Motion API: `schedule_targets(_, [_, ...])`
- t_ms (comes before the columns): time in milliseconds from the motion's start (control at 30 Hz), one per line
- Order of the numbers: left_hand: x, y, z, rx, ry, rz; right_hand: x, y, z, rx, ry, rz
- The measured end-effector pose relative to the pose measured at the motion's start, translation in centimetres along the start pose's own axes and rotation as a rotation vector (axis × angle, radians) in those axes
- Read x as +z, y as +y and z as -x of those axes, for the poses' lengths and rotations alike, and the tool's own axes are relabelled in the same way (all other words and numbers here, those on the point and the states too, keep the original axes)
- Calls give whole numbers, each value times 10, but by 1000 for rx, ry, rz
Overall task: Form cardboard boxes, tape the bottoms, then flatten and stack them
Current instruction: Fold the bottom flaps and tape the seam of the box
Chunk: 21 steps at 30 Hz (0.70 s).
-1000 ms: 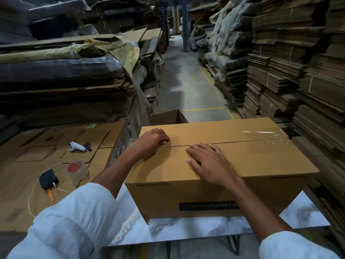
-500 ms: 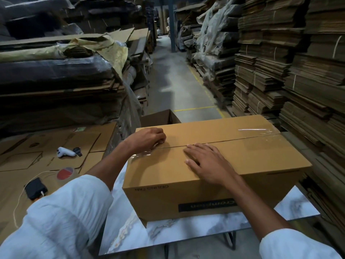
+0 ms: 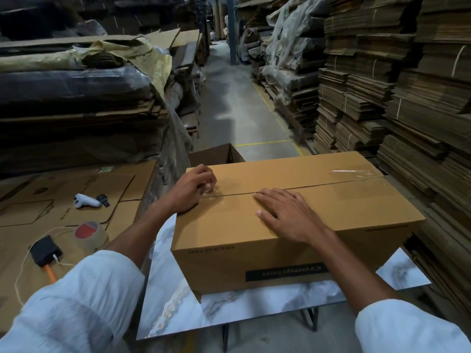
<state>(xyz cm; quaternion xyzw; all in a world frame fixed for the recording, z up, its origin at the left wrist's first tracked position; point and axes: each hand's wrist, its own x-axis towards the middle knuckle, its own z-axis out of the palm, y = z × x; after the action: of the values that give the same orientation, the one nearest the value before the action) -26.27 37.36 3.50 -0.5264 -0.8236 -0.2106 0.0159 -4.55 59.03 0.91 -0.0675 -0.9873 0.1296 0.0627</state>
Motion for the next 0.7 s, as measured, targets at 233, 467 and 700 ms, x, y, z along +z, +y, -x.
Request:
schedule_targets(233, [0,1,5,-18,63,-35,-1,-41,-23,15,117,33])
schedule_targets(467, [10,18,11,-134,181,-21,23,-90,-71,120,309,-147])
schedule_targets(700, [32,63,25,-586,507,165,13,-91,-89,285,207,-416])
